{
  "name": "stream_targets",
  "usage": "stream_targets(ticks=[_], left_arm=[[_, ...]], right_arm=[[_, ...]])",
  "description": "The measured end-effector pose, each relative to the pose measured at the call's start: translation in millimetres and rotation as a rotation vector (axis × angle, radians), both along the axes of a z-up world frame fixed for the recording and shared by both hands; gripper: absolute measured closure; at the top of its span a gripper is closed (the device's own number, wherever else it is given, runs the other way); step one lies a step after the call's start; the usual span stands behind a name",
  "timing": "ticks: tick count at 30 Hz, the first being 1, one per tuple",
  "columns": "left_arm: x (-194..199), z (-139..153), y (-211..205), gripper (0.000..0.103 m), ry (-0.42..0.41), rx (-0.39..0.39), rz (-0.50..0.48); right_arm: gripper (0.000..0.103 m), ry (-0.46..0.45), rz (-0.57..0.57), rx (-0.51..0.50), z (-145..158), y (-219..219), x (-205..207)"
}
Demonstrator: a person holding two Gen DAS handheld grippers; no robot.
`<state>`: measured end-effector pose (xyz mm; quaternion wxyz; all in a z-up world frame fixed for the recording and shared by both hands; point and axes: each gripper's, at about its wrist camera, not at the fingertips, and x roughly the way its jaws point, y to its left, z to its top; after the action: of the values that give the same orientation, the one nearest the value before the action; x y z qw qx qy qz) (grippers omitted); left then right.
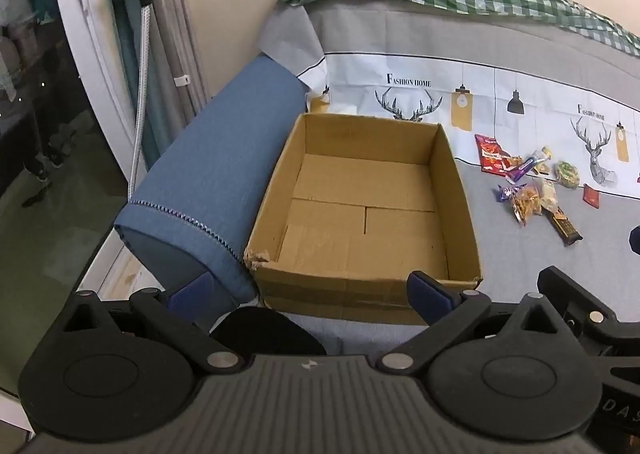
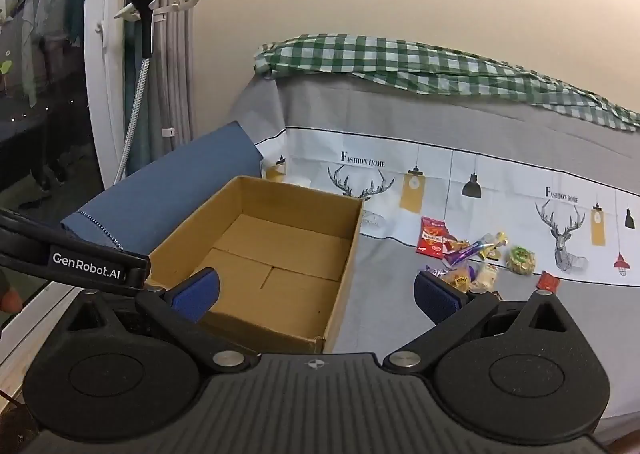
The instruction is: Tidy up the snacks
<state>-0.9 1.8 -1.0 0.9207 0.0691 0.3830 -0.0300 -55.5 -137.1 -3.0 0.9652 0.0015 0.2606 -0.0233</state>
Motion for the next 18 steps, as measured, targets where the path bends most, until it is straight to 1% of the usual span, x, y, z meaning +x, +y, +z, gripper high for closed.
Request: stream_targets(ticks=[2, 4, 6, 9, 12, 18], left_arm=[[-2, -2, 2, 0.000, 0.000, 0.007, 0.006], [-5, -4, 2, 0.000, -0.019, 0.035, 0.018], [-2, 3, -5, 0.000, -0.012, 0.051, 0.018], [1, 1, -3, 0.000, 0.012, 0.025, -0.008], [-1, -4, -8, 0.000, 0.009, 0.047, -0.008], [0, -4, -11, 0.000, 0.015, 0.056, -0.018]], right_arm=[[0.000, 0.004, 0.000, 0.000, -2, 3, -2], [0.000, 0.005, 0.017, 0.001, -3, 0, -5], [0.000, -0.001, 0.033, -0.004, -3, 1, -7], [0.000, -0.014, 0.050, -0.012, -3, -1, -12], [0.000, -0.004, 0.050, -0.003, -4, -5, -12], [0.000, 0.000, 0.043, 0.013, -2, -10, -12]])
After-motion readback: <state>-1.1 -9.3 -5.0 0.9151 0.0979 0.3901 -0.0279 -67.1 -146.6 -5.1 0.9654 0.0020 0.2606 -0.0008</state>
